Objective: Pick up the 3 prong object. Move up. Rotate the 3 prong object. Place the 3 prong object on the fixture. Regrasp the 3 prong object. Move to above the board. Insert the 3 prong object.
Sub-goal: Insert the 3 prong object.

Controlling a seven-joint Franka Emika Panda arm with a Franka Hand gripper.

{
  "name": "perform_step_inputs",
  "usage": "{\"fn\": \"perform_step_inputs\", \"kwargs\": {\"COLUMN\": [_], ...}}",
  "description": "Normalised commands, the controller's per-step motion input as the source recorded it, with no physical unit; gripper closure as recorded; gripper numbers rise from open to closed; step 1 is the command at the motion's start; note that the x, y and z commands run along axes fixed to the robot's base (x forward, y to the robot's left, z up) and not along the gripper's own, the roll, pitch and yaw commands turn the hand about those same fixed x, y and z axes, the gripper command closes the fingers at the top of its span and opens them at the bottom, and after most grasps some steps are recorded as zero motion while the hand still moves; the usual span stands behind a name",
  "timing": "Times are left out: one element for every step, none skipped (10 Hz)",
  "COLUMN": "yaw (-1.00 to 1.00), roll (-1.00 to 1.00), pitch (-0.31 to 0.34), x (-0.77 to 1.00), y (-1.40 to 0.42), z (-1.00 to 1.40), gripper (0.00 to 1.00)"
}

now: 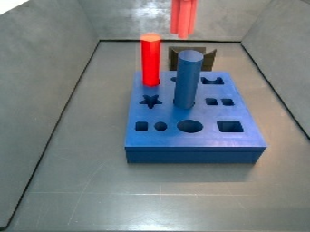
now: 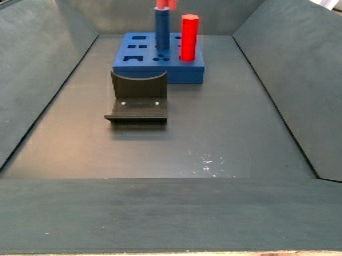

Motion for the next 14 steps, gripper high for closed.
{"fn": "perform_step_inputs", "kwargs": {"yaw": [0.0,-0.28,-0.13,0.0,-0.08,-0.07,-0.12,-0.11,-0.01,-0.04,-0.1,-0.2,-0.15,-0.11], "roll": [0.0,0.27,0.05,0.0,0.07,0.0,0.02,0.0,0.0,0.0,0.09,0.02,0.07,0.0], "pitch": [0.0,-0.024,-0.031,0.006,-0.031,0.0,0.0,0.0,0.0,0.0,-0.017,-0.016,-0.039,-0.019], "x": [0.0,0.05,0.12,0.0,0.09,0.07,0.17,0.2,0.16,0.05,0.13,0.15,0.17,0.04], "y": [0.0,-0.15,0.0,0.0,0.04,0.0,0.16,0.05,0.25,0.0,0.15,0.05,0.09,0.01], "z": [-0.03,-0.75,-0.35,0.0,-0.48,-0.04,-0.33,-0.07,-0.21,0.0,-0.55,-0.25,-0.54,-0.09], "gripper": [1.0,1.0,1.0,1.0,1.0,1.0,1.0,1.0,1.0,1.0,1.0,1.0,1.0,1.0]}}
